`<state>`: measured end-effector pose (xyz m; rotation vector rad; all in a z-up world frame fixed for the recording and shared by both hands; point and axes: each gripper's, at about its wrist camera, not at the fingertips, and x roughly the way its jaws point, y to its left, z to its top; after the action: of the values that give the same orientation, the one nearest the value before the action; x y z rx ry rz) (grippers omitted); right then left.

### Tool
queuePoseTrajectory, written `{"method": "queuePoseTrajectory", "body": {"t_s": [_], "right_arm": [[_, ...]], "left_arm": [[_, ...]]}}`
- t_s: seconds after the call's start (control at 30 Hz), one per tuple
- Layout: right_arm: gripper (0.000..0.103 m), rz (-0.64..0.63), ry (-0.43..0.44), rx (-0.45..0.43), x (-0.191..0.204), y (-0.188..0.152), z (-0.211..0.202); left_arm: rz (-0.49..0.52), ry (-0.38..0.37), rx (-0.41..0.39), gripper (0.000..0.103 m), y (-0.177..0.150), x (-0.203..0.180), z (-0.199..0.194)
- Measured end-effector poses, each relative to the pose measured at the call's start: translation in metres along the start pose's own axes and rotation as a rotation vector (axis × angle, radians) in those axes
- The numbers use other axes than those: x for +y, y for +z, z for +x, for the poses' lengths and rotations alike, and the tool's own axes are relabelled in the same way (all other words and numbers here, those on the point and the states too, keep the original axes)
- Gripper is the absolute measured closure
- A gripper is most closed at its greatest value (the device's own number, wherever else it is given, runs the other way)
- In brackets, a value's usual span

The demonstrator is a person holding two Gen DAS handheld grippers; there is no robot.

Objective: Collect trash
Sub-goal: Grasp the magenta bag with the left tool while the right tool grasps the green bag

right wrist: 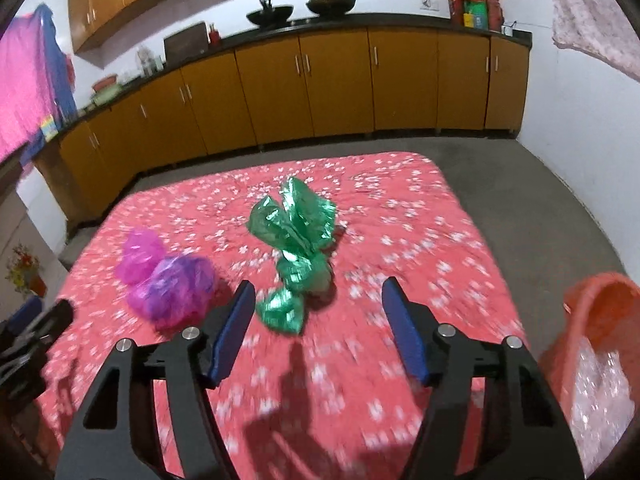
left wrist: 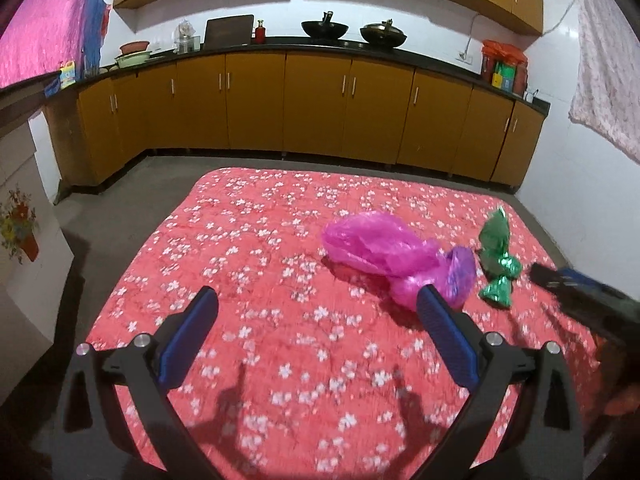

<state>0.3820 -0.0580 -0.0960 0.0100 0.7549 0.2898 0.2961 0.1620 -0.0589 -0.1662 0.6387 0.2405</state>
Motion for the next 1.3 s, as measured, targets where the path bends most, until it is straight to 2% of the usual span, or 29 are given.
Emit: {"method": "queuePoseTrajectory", "body": {"t_s": [0.17, 0.27, 0.33, 0.43, 0.7, 0.83, 1.03, 1.2, 1.27, 1.3], "right_arm": [[0.038, -0.045, -0.019, 0.063, 0.013, 0.007, 0.031], [0.048, -0.056, -0.012, 0.085, 0.011, 0.012, 0.038], [0.061, -0.069, -0.013, 0.099, 0.011, 0.011, 0.040], [0.065, -0.055, 0.001, 0.098, 0.004, 0.006, 0.033], [0.067, 0.019, 0.009, 0.074, -0.023, -0.008, 0.008], [0.067, 0.040, 0.012, 0.072, -0.030, -0.013, 0.003], [0.067, 0.026, 0.021, 0.067, -0.030, -0.017, -0.001], [0.067, 0.030, 0.029, 0.064, -0.034, -0.018, -0.002], [0.067, 0.033, 0.030, 0.063, -0.036, -0.019, -0.003], [0.067, 0.034, 0.029, 0.062, -0.037, -0.020, -0.004]], "left_arm": [[-0.009, -0.031, -0.011, 0.005, 0.008, 0.003, 0.012], [-0.016, -0.056, -0.013, 0.005, 0.012, 0.001, 0.017], [-0.018, -0.075, -0.016, 0.004, 0.014, -0.001, 0.019], [-0.016, -0.102, -0.015, 0.004, 0.016, -0.008, 0.022], [0.006, -0.133, 0.026, 0.004, 0.018, -0.038, 0.038], [0.048, -0.084, 0.050, 0.004, 0.025, -0.060, 0.052], [0.081, -0.062, 0.146, 0.005, 0.023, -0.078, 0.086], [0.073, -0.150, 0.183, 0.027, 0.018, -0.084, 0.096], [0.076, -0.192, 0.191, 0.042, 0.018, -0.087, 0.098], [0.082, -0.192, 0.187, 0.043, 0.018, -0.088, 0.097]]}}
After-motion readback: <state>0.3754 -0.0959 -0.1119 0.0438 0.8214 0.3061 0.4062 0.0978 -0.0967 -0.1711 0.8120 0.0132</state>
